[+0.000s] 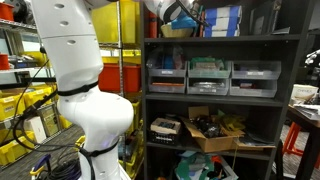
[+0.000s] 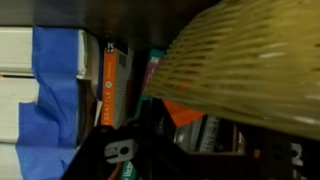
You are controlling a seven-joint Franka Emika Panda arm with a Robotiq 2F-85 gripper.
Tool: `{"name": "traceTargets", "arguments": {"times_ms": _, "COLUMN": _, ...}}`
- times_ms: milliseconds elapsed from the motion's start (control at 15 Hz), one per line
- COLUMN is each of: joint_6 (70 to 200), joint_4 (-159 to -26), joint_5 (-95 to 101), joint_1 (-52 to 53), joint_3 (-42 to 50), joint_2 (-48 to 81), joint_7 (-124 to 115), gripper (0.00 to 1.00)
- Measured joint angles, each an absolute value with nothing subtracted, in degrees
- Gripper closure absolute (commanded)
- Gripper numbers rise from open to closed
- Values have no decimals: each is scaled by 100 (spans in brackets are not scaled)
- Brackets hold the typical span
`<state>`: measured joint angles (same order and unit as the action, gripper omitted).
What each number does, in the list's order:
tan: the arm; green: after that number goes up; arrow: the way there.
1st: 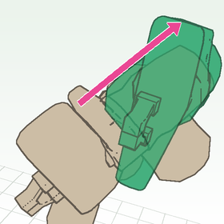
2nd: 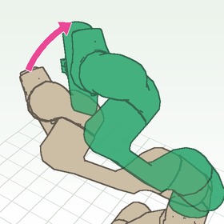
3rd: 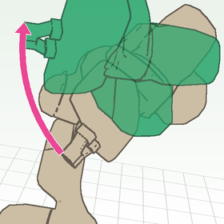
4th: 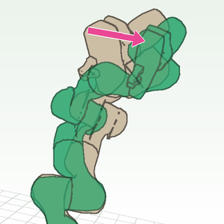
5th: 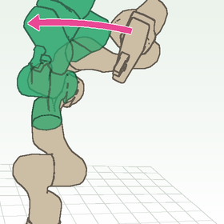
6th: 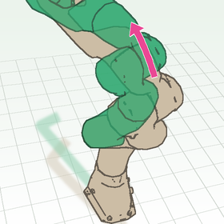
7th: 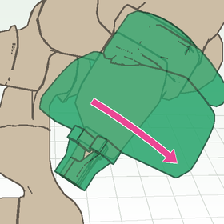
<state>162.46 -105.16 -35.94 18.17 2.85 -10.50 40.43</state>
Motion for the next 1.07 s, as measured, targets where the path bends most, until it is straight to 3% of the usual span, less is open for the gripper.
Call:
{"name": "traceTargets", "arguments": {"times_ms": 200, "joint_6": 16209, "joint_4": -10449, "joint_5": -3593, "joint_1": 1803, "joint_3": 285, "joint_2": -992, "joint_7": 4020, "gripper": 72}}
{"name": "traceTargets", "arguments": {"times_ms": 467, "joint_6": 16175, "joint_4": -10359, "joint_5": -3593, "joint_1": 1803, "joint_3": 284, "joint_2": -984, "joint_7": 4018, "gripper": 98}}
{"name": "traceTargets", "arguments": {"times_ms": 1067, "joint_6": 16081, "joint_4": -10162, "joint_5": -3596, "joint_1": 1790, "joint_3": 290, "joint_2": -984, "joint_7": 4012, "gripper": 100}}
